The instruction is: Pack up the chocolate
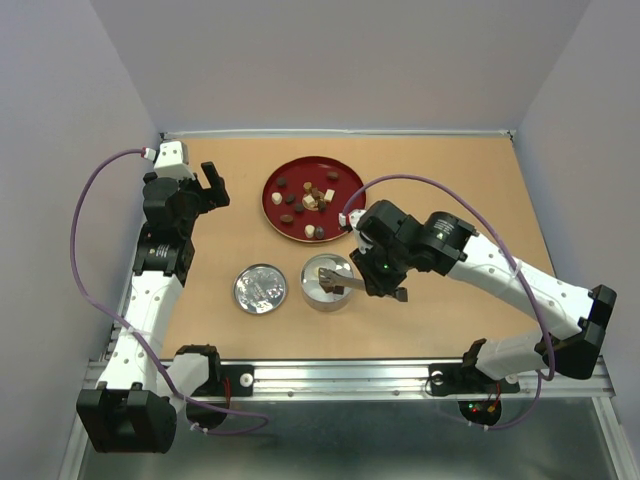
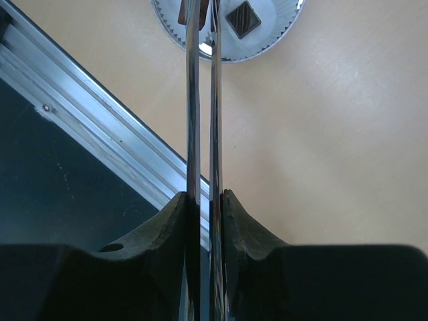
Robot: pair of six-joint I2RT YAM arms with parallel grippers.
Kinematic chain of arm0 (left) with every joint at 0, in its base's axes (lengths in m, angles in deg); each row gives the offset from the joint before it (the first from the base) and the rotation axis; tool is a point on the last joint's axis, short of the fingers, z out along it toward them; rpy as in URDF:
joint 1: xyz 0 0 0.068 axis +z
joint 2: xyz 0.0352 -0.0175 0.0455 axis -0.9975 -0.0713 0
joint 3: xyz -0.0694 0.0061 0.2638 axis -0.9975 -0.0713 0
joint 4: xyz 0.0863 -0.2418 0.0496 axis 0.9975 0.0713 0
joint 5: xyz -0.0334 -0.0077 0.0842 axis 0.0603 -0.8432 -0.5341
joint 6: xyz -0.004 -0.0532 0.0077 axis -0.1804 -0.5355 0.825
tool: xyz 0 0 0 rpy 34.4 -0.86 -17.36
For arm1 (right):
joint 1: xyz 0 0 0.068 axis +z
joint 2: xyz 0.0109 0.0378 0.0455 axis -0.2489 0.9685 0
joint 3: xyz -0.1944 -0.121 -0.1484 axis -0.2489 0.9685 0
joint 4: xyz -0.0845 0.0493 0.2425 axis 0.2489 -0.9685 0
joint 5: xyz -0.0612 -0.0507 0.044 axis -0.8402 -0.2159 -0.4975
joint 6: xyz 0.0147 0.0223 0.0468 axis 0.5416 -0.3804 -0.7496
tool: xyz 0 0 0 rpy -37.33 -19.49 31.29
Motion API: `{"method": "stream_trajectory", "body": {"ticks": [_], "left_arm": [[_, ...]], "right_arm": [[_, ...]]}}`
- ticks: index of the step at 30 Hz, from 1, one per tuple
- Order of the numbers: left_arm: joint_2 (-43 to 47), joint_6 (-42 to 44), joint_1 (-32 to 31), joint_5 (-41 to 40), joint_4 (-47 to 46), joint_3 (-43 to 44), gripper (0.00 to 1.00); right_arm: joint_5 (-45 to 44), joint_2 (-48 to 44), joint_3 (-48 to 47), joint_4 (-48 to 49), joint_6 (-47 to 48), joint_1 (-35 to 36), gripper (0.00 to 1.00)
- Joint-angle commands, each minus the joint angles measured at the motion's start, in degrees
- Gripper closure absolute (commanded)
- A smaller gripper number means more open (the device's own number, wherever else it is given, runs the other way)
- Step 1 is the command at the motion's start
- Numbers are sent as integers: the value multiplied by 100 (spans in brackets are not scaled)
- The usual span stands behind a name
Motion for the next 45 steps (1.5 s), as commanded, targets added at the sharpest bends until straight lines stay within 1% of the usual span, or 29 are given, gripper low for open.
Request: {"method": "stream_trajectory", "body": {"ticks": [1,6,7,13,17,22,25,31,35,39,41,45], "left_arm": [[88,-31,44,12,-175,50,1],[88,-31,44,29,-175,41,1],[88,-31,44,29,-175,50,1],[88,-22,44,29,-175,50,1],[79,-31,44,38,-175,50,1],[88,-31,44,38,-175,50,1],[79,-31,44,38,-166,59,1],[97,-31,44,38,-166,50,1],[88,-22,44,29,-166,50,1],[106,-22,44,3,-166,50,1],[115,-31,44,3,-166,41,1],[123,-22,44,-15,-166,41,1]], "right_arm": [[46,-114,32,78,-52,68,79],[134,-44,6,209,-8,68,78],[178,-17,15,227,1,77,77],[248,62,6,324,45,77,75],[328,132,-29,359,45,86,70],[301,167,-21,368,63,94,61],[266,176,-29,377,63,94,57],[187,150,-82,377,45,94,57],[-67,97,-327,464,-43,94,59],[-235,237,-810,517,-52,94,60],[-454,325,-1004,517,-34,94,60],[-700,668,-1575,535,19,94,60]]}}
